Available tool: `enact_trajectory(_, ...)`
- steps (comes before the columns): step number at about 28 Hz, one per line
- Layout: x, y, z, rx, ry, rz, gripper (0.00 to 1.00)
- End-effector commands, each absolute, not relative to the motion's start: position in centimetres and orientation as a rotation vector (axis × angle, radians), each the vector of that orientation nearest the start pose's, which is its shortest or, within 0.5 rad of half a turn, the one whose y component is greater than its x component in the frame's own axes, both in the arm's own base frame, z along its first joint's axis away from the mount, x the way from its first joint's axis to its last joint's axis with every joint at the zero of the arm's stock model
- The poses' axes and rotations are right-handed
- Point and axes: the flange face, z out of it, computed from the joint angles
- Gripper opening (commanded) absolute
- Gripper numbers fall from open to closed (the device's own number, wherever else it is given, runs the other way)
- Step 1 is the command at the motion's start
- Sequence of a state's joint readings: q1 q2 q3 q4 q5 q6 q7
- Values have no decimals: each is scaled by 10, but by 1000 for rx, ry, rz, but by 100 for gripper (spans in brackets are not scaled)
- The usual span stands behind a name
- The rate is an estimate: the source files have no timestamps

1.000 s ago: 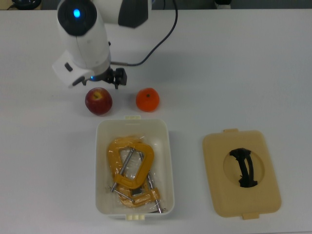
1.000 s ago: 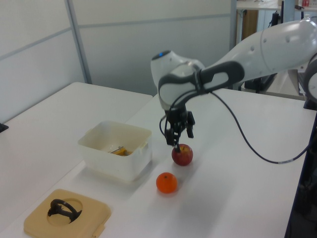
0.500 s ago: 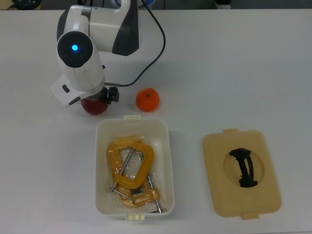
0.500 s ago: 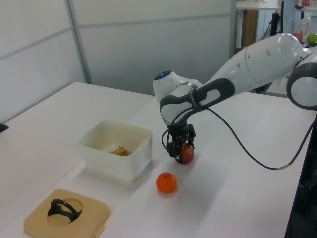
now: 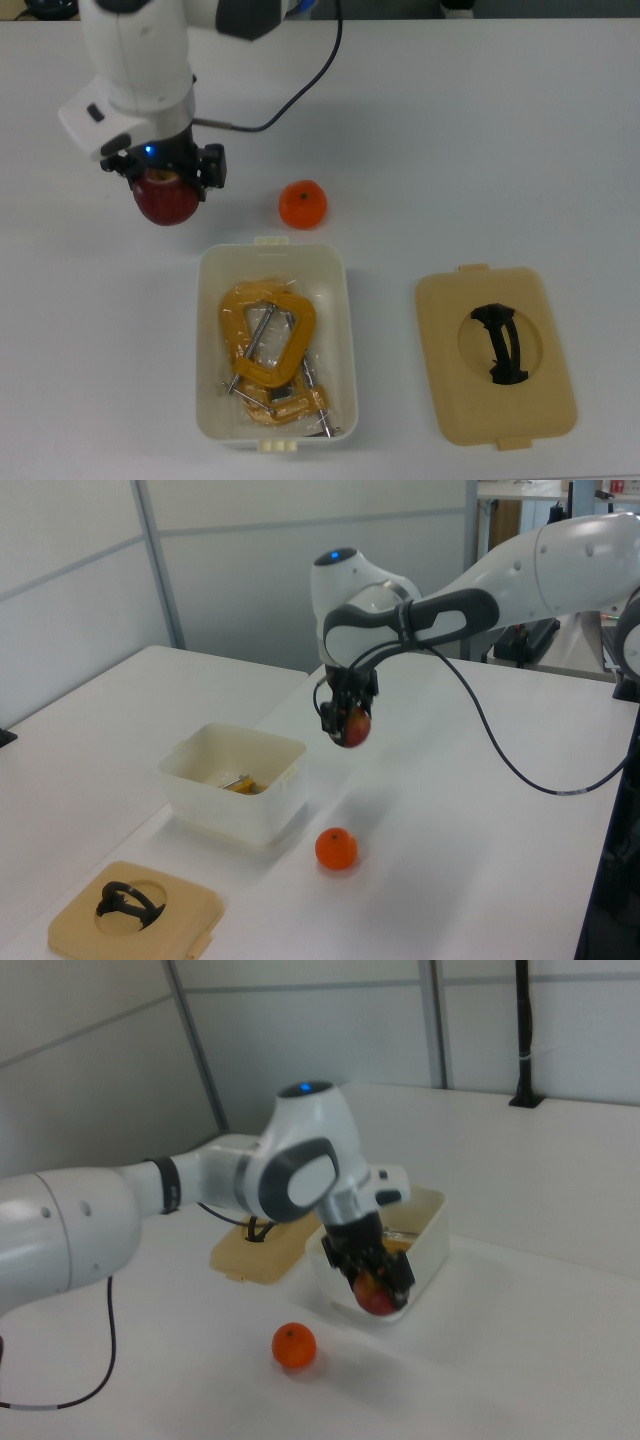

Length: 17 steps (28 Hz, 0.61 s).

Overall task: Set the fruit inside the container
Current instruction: 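Lift the apple and carry it over the white box, then release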

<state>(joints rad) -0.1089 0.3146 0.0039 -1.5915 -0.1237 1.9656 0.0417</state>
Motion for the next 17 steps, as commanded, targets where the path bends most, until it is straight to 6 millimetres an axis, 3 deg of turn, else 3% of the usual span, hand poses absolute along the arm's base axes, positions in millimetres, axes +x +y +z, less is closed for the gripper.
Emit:
enact_trajectory(1, 675, -39, 476, -3277, 21, -282, 43)
enact_trajectory(4, 687, -24, 484, -3245, -30, -475, 43)
enact_trajectory(10, 710, 14, 460, -3183, -126, -676, 47)
enact_trajectory(11, 715, 21, 457, -3158, -131, -740, 64)
enact_trajectory(12, 717, 23, 456, -3145, -127, -774, 71)
enact_trajectory(14, 720, 25, 453, -3134, -116, -817, 73)
enact_trajectory(17, 721, 25, 451, -3124, -92, -809, 100)
